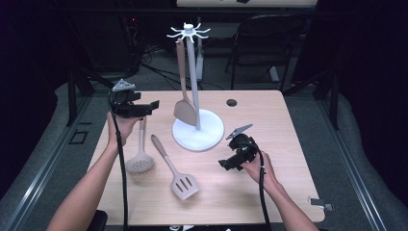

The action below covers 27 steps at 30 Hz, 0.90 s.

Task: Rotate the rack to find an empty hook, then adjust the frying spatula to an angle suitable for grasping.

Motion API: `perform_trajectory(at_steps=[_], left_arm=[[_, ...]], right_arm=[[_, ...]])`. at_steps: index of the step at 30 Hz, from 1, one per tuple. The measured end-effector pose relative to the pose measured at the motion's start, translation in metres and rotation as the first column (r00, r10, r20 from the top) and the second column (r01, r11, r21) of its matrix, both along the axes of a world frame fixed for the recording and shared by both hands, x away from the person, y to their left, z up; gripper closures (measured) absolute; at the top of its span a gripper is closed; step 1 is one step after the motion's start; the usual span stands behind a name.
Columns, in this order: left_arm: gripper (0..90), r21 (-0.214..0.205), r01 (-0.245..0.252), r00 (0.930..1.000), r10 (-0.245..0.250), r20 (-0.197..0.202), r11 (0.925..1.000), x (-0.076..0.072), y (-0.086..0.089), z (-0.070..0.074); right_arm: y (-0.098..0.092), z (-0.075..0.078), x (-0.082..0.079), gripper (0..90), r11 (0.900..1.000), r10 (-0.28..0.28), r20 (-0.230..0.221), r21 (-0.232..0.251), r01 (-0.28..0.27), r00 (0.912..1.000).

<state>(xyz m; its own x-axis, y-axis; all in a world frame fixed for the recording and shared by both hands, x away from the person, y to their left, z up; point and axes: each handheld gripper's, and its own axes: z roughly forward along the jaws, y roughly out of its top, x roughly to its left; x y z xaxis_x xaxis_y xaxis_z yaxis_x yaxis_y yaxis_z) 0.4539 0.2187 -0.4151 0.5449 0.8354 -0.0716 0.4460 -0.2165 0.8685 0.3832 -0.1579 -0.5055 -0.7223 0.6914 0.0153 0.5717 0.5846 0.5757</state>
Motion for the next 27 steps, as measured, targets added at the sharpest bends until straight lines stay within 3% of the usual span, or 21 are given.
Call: perform_trajectory(at_steps=[12,16,19,27], left_arm=[[14.6,0.03,-0.018,0.9967,0.02,-0.079,0.9994,-0.011,0.009,-0.047],[13.3,0.03,-0.019,0.9942,0.022,-0.105,0.9994,-0.014,0.012,-0.054],[12.6,0.039,-0.027,0.9943,0.031,-0.102,0.9989,-0.017,0.013,-0.055],[10.4,0.026,-0.05,0.99,0.053,-0.131,0.9984,-0.026,0.018,-0.059]], right_arm=[[0.003,-0.003,-0.001,5.4,0.9998,0.005,-0.021,-0.017,-0.005,0.9998],[0.004,-0.004,0.0,5.4,0.9994,0.011,-0.025,-0.031,-0.012,0.9996],[0.006,-0.004,-0.001,5.8,0.9993,0.015,-0.027,-0.033,-0.016,0.9995],[0.008,-0.005,-0.002,13.6,0.999,0.017,-0.015,-0.041,-0.018,0.9997]])
